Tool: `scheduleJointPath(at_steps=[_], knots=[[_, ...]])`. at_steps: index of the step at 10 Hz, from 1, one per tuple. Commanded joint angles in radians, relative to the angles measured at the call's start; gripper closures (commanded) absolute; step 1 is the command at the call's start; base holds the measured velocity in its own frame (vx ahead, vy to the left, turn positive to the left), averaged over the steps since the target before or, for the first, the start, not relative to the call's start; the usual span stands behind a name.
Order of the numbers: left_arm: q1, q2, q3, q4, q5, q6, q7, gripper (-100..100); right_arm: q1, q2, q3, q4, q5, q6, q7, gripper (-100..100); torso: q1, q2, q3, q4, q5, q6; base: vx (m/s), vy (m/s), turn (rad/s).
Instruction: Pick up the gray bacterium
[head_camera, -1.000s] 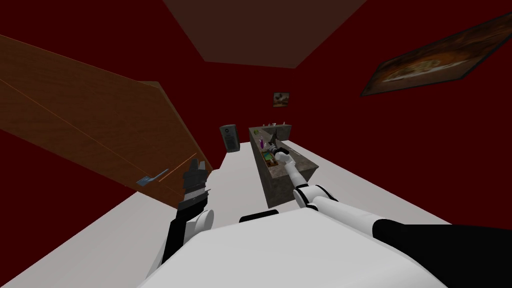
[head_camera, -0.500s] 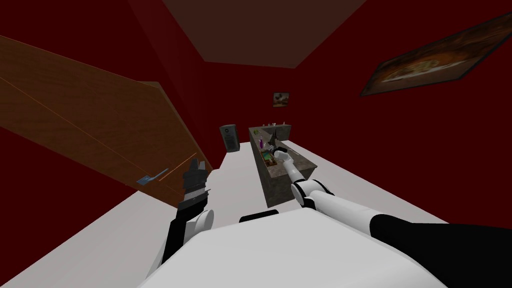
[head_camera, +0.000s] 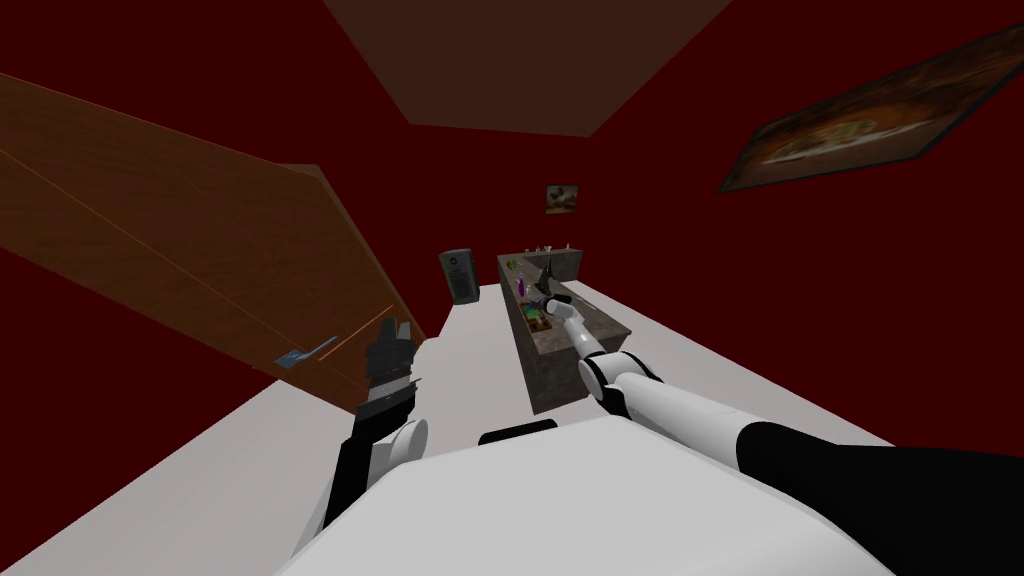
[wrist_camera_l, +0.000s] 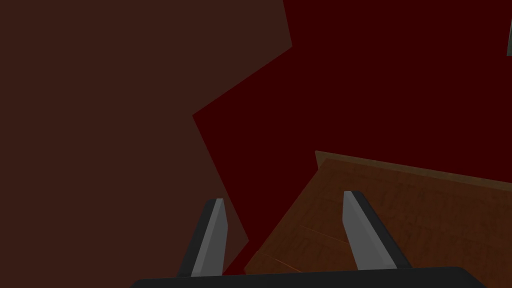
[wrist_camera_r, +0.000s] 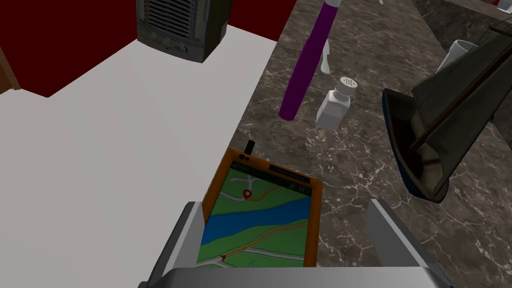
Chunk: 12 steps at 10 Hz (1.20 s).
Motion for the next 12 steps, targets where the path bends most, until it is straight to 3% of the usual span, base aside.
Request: scheduleJointPath(at_steps=[1, 2, 3, 4, 5, 6, 9, 10, 12], knots=[[0.000, 0.000, 0.000, 0.000, 0.000, 0.000, 0.000, 0, -0.019, -0.004, -0.001, 0.050, -0.019, 0.010, -0.012, -100, 0.000, 0.000, 0.000, 0.000, 0.000, 0.000, -0.017, -0.027, 0.012], [0.000, 0.000, 0.000, 0.000, 0.000, 0.000, 0.000, 0, -0.019, -0.004, -0.001, 0.059, -0.019, 0.010, -0.012, -100, 0.000, 0.000, 0.000, 0.000, 0.000, 0.000, -0.007, -0.015, -0.002], [0.000, 0.000, 0.000, 0.000, 0.000, 0.000, 0.000, 0, -0.051, -0.008, -0.007, 0.095, -0.041, 0.036, -0.041, -100, 0.000, 0.000, 0.000, 0.000, 0.000, 0.000, -0.014, -0.025, 0.007], [0.000, 0.000, 0.000, 0.000, 0.000, 0.000, 0.000, 0, -0.051, -0.008, -0.007, 0.121, -0.041, 0.036, -0.041, -100, 0.000, 0.000, 0.000, 0.000, 0.000, 0.000, -0.015, -0.029, 0.013], [0.000, 0.000, 0.000, 0.000, 0.000, 0.000, 0.000, 0, -0.082, -0.012, -0.012, 0.153, -0.063, 0.061, -0.069, -100, -0.001, 0.000, 0.000, 0.000, 0.000, 0.000, -0.022, -0.037, 0.012], [0.000, 0.000, 0.000, 0.000, 0.000, 0.000, 0.000, 0, -0.082, -0.012, -0.012, 0.181, -0.063, 0.061, -0.069, -100, -0.001, 0.000, 0.000, 0.000, 0.000, 0.000, -0.021, -0.030, 0.012], [0.000, 0.000, 0.000, 0.000, 0.000, 0.000, 0.000, 0, -0.135, -0.021, -0.022, 0.280, -0.102, 0.105, -0.121, -100, -0.001, 0.000, 0.000, 0.000, 0.000, 0.000, -0.025, -0.031, 0.012], [0.000, 0.000, 0.000, 0.000, 0.000, 0.000, 0.000, 0, -0.135, -0.021, -0.022, 0.289, -0.102, 0.105, -0.121, -100, -0.001, 0.001, 0.000, 0.000, 0.000, 0.000, -0.020, -0.027, 0.009], [0.000, 0.000, 0.000, 0.000, 0.000, 0.000, 0.000, 0, -0.179, -0.031, -0.030, 0.367, -0.136, 0.142, -0.166, -100, -0.001, 0.000, 0.000, 0.000, 0.000, 0.000, -0.024, -0.040, 0.017]])
